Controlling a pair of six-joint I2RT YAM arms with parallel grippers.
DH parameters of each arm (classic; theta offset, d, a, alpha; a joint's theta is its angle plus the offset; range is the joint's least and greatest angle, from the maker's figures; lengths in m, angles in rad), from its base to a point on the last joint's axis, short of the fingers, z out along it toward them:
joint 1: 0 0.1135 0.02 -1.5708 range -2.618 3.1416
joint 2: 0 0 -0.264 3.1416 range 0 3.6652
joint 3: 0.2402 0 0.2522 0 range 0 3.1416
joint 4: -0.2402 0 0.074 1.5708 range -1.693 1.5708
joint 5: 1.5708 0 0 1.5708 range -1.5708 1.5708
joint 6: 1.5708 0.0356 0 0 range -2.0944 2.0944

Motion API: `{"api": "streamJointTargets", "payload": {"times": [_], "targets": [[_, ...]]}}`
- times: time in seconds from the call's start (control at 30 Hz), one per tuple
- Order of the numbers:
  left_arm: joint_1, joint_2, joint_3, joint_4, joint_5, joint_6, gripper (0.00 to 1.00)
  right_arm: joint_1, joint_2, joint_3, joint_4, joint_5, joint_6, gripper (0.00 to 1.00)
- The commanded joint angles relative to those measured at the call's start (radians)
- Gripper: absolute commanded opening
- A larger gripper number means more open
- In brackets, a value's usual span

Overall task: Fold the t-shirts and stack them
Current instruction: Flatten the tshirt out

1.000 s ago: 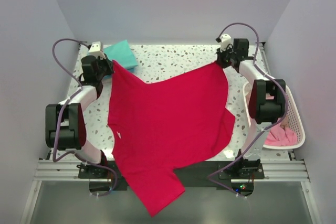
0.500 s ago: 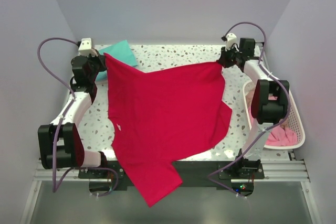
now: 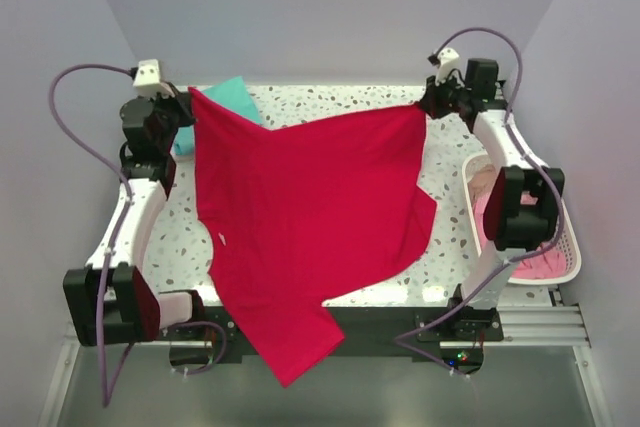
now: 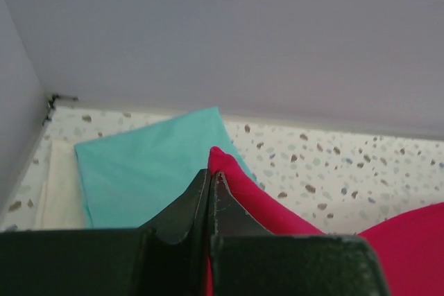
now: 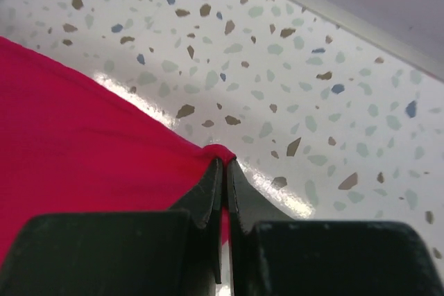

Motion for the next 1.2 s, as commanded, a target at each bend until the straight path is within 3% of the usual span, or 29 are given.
{"api": "streamJointTargets", "payload": {"times": [0.0, 0.3, 0.73, 0.97, 1.17], "targets": [[0.011, -0.18, 0.148, 0.051, -0.045, -0.053, 0.0, -0.02, -0.288, 0.103, -0.014, -0.046, -0.03, 0.0], [0.011, -0.505, 0.37, -0.065, -0.1, -0.127, 0.0, -0.074, -0.674, 0.255, -0.171, 0.039, 0.01, 0.0], [0.009, -0.593, 0.677, -0.187, -0.089, -0.1, 0.0, -0.083, -0.768, 0.577, -0.324, 0.214, 0.014, 0.0], [0.009, -0.625, 0.573, -0.176, -0.097, -0.077, 0.0, -0.083, -0.745, 0.516, -0.308, 0.17, 0.045, 0.0], [0.009, -0.634, 0.294, -0.116, -0.088, -0.078, 0.0, -0.083, -0.719, 0.23, -0.202, 0.081, 0.076, 0.0]]}}
